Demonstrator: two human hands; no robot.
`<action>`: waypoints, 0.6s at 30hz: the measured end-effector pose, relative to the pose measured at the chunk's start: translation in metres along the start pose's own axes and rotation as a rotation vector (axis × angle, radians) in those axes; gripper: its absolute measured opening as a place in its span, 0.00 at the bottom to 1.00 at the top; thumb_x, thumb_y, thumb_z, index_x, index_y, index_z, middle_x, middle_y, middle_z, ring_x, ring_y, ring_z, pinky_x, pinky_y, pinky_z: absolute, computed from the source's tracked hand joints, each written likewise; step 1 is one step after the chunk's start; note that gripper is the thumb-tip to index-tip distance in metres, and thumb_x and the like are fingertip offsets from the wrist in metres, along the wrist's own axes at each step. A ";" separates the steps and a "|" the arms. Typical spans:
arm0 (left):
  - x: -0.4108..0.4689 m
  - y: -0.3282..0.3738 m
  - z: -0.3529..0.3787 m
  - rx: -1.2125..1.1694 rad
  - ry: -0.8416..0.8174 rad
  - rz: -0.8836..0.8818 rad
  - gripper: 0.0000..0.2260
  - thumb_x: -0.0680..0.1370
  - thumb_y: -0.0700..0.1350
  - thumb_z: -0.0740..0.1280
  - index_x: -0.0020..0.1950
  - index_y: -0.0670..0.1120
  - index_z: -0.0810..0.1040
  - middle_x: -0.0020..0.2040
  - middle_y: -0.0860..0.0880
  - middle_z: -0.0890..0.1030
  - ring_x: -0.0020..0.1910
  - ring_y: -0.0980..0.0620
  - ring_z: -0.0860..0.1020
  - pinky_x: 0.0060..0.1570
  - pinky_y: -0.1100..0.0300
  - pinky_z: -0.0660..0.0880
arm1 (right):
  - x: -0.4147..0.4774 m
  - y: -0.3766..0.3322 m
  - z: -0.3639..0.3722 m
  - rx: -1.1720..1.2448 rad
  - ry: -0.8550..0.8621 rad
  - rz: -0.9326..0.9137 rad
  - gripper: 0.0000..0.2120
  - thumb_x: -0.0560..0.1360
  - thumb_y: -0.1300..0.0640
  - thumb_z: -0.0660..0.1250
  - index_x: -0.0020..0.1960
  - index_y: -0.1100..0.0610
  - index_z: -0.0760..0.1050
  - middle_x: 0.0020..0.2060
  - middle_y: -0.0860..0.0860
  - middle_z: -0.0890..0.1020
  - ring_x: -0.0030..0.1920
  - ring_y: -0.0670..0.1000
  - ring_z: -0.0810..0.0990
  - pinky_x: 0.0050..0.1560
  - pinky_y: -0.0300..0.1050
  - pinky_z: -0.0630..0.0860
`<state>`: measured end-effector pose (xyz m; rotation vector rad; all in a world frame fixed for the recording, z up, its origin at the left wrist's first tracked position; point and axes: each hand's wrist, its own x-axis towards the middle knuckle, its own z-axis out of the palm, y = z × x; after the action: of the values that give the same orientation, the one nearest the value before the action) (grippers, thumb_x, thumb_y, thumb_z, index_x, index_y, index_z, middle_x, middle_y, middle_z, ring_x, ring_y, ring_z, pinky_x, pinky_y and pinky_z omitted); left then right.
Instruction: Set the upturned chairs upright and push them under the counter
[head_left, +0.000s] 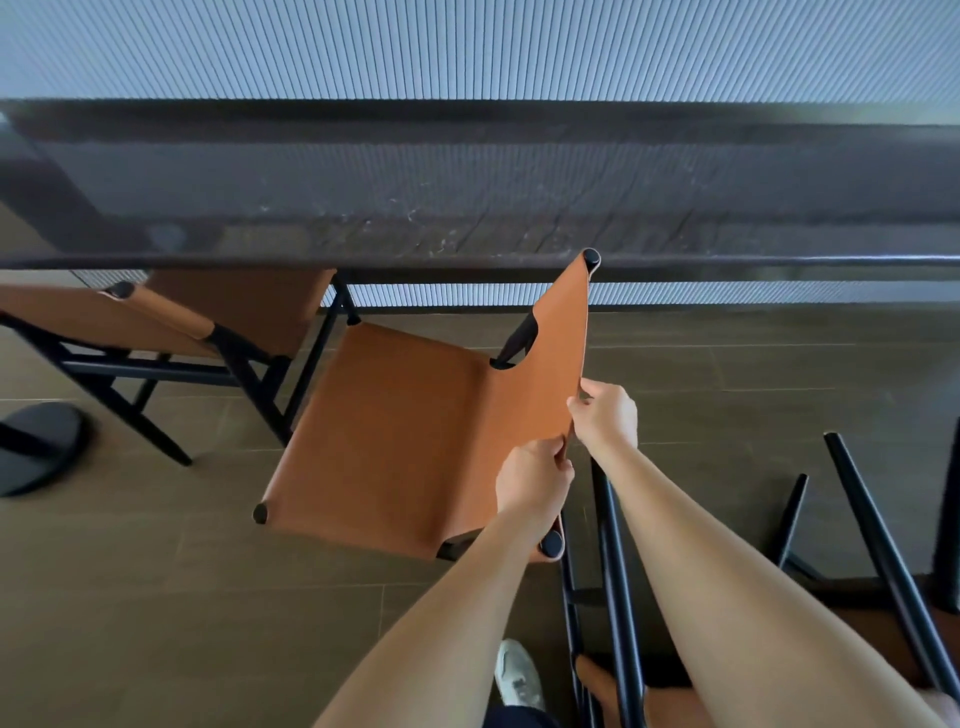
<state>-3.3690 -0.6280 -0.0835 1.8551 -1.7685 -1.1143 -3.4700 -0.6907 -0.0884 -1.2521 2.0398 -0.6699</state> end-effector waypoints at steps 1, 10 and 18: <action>0.006 0.003 0.000 0.017 -0.002 0.001 0.06 0.79 0.42 0.60 0.45 0.46 0.77 0.37 0.50 0.76 0.40 0.45 0.78 0.36 0.57 0.72 | 0.007 -0.001 -0.001 0.003 -0.008 0.003 0.17 0.78 0.64 0.61 0.63 0.54 0.80 0.35 0.50 0.82 0.36 0.52 0.81 0.35 0.42 0.76; 0.034 0.012 0.010 0.202 0.041 -0.028 0.07 0.79 0.45 0.60 0.44 0.50 0.75 0.34 0.53 0.72 0.34 0.51 0.72 0.34 0.59 0.68 | 0.041 0.005 -0.004 0.003 -0.051 0.026 0.17 0.74 0.65 0.63 0.59 0.57 0.81 0.37 0.54 0.85 0.31 0.54 0.79 0.31 0.45 0.76; 0.035 0.014 0.009 0.146 0.001 -0.076 0.04 0.79 0.48 0.61 0.49 0.51 0.75 0.35 0.56 0.73 0.33 0.56 0.73 0.32 0.62 0.70 | 0.049 0.007 -0.009 0.109 -0.130 0.073 0.19 0.77 0.59 0.67 0.68 0.56 0.75 0.35 0.46 0.80 0.39 0.52 0.84 0.46 0.53 0.83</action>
<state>-3.3877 -0.6606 -0.0899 2.0224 -1.8370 -1.0346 -3.4971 -0.7310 -0.1002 -1.1243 1.9071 -0.6391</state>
